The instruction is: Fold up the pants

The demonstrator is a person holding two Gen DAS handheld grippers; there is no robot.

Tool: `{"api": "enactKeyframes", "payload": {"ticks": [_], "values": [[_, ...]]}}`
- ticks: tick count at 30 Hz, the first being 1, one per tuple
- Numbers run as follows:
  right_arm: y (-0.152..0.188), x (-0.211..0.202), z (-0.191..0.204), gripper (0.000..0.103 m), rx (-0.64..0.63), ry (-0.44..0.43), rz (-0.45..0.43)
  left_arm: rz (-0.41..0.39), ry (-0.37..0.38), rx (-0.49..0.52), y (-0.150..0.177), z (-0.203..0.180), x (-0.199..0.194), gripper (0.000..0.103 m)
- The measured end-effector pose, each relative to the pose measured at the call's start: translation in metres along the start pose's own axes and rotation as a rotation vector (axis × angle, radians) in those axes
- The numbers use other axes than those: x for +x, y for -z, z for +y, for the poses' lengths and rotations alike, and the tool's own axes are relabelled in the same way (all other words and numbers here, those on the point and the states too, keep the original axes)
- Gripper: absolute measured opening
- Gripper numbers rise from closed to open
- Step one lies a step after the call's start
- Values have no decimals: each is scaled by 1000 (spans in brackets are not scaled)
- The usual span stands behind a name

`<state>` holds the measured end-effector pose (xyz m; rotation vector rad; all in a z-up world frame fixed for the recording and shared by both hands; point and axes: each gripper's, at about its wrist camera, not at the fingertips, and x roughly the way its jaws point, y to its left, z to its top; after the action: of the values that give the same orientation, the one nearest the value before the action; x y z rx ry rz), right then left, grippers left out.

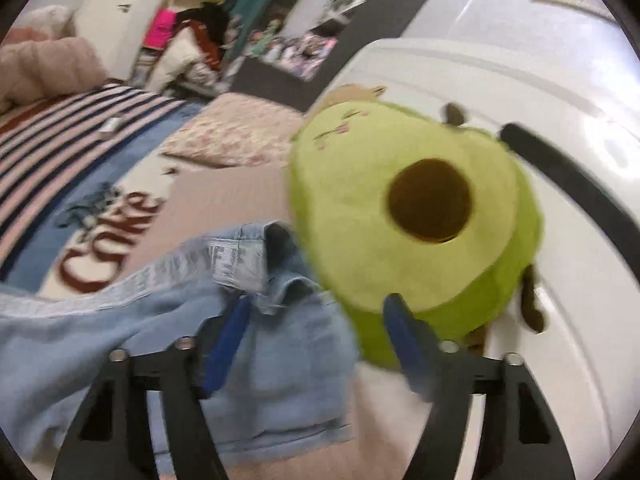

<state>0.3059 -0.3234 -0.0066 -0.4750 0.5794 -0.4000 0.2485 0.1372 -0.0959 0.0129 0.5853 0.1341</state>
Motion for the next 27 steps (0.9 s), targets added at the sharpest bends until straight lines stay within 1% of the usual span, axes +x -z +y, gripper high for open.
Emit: {"api": "enactKeyframes", "payload": {"ticks": [1,2,3,4,5,7,8,9,11,13,14,15,17,20,23,24,25,27], "values": [[1,-1,-6,67,9,14,-2,2,-4,1,0,1,1,81],[2,-2,-11,67,36,-15,2,7,-3,-3,0,2,2,81],[5,-4,-15,68,72,-67,13,12,1,-8,0,2,2,81],[8,-5,-18,72,103,-116,32,16,10,-19,0,4,2,81],[15,-6,-20,74,140,-188,70,18,15,-29,0,5,1,81],[28,-8,-19,74,188,-285,116,20,27,-50,-1,6,-4,81],[38,-11,-18,74,232,-362,144,19,41,-61,-1,7,-8,83],[45,-13,-17,75,264,-412,160,17,57,-67,-1,8,-13,87],[61,-12,-14,77,346,-526,230,18,69,-67,3,7,-25,89],[76,-10,-8,78,403,-589,297,27,85,-82,8,8,-34,89],[84,-10,-5,79,427,-618,335,37,103,-110,14,12,-40,89],[88,-11,-3,80,443,-629,341,47,116,-130,18,15,-42,91],[88,-13,2,87,452,-632,316,93,138,-165,27,19,-43,93],[85,0,7,87,501,-649,318,155,146,-214,45,26,-42,93],[74,15,16,89,509,-623,311,203,131,-248,60,30,-39,93],[73,16,17,89,518,-616,310,221,138,-262,64,32,-37,93],[70,18,18,89,530,-608,308,240,157,-283,68,35,-35,93],[67,18,20,88,539,-600,297,284,224,-342,77,38,-33,93]]}}
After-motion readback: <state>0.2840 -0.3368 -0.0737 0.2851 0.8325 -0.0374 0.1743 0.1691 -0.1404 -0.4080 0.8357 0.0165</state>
